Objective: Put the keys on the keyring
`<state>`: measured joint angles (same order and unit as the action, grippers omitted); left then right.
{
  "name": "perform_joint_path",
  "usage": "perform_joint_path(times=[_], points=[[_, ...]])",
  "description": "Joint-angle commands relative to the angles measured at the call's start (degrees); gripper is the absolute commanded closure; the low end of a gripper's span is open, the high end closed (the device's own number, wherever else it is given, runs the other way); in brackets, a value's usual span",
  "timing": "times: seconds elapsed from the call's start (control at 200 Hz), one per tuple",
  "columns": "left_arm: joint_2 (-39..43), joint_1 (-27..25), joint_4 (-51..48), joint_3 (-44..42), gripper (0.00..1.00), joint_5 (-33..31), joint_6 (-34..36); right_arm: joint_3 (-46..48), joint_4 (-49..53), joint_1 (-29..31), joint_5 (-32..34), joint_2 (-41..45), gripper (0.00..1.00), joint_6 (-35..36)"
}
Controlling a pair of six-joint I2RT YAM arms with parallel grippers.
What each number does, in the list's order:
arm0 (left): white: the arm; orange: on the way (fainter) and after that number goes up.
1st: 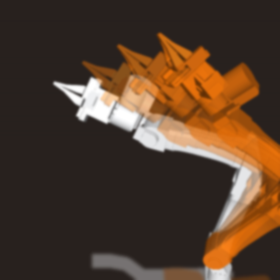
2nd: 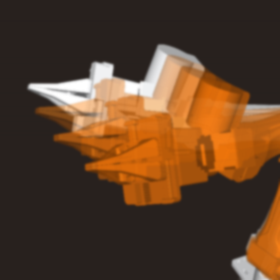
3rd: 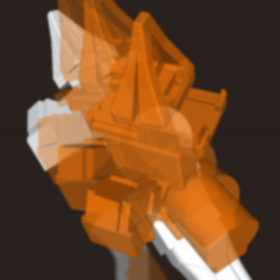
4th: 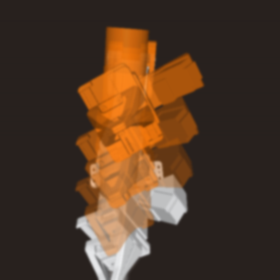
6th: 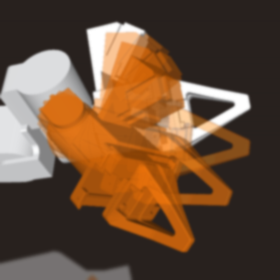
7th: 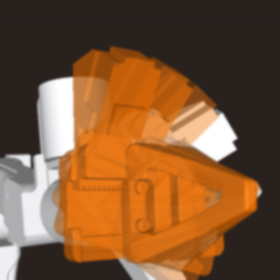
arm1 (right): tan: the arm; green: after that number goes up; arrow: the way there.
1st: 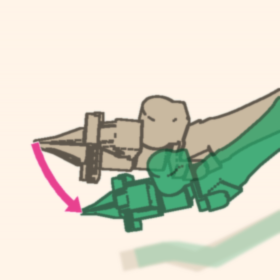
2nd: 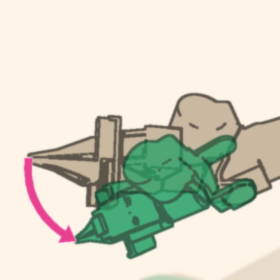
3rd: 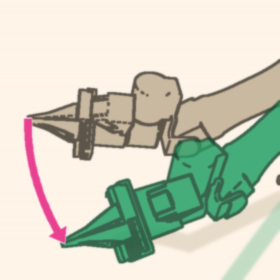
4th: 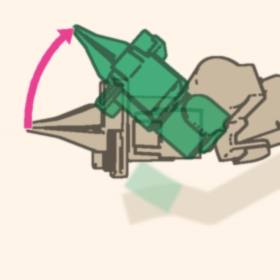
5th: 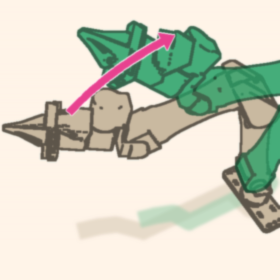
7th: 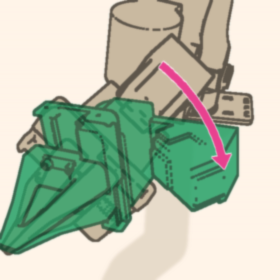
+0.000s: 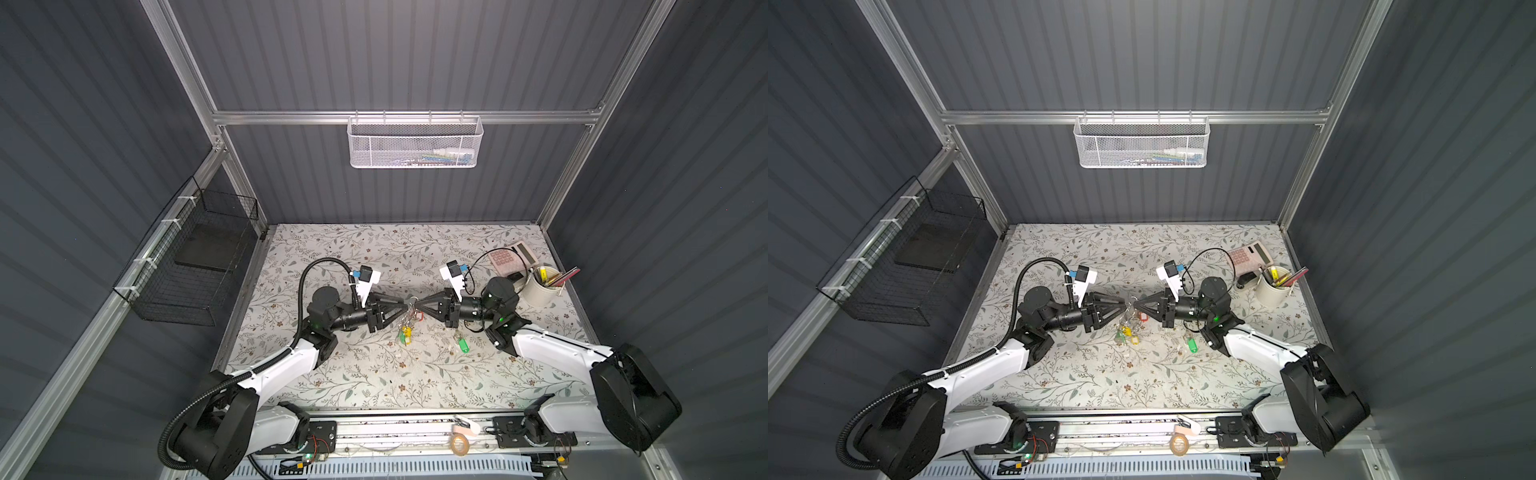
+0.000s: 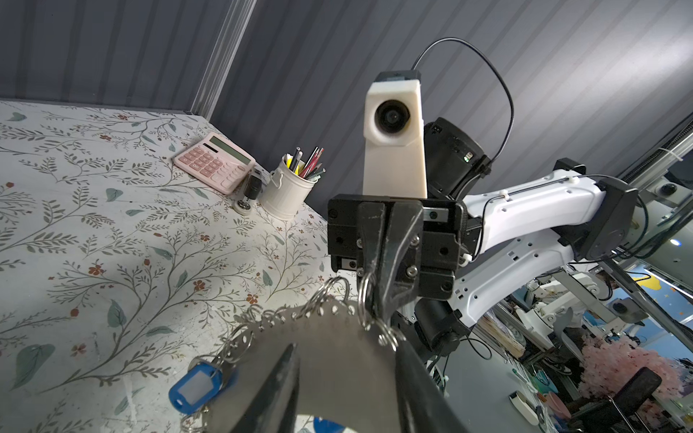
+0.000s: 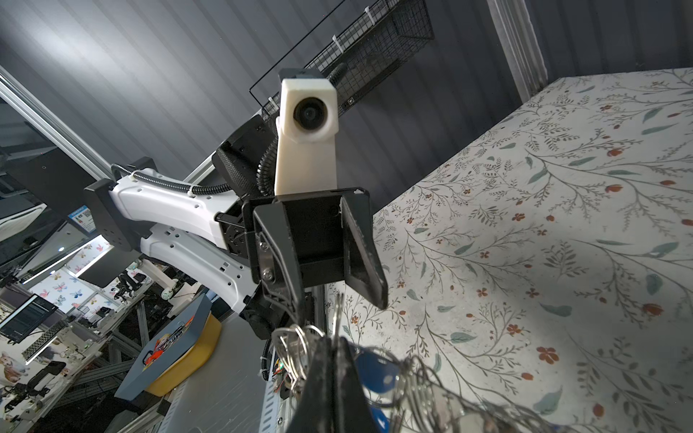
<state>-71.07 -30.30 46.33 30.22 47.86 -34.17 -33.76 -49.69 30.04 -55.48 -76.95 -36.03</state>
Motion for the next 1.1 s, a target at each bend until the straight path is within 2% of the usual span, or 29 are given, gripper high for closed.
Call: perform_joint_path(times=[0.0, 0.23, 0.39, 0.805, 0.996, 1.096], points=[[-1.08, -1.09, 1.05, 0.60, 0.57, 1.00, 0.85, -0.26, -2.87, 0.01, -0.19, -0.11, 1.00, -0.62], [-3.48, -2.04, 4.70, 0.97, 0.66, -0.65, -0.75, -0.35, -3.68, 0.01, -0.83, -1.08, 1.00, -1.03], [-4.03, -2.21, 7.92, 0.37, 0.68, -1.43, -2.21, -0.52, -4.22, 0.01, -1.11, -1.72, 1.00, -1.45], [-5.29, -2.39, 6.94, 1.41, 0.82, -3.81, -2.42, -0.53, -5.36, 0.06, -2.07, -1.89, 1.00, -2.11], [-4.40, -2.39, 5.00, 1.07, 0.84, -7.38, -1.20, -0.63, -5.94, 0.14, -2.44, -2.19, 1.00, -2.57], [-3.26, -2.39, 1.96, 1.45, 0.76, -9.32, 0.68, -0.63, -6.12, 0.18, -2.68, -2.16, 1.00, -2.72]])
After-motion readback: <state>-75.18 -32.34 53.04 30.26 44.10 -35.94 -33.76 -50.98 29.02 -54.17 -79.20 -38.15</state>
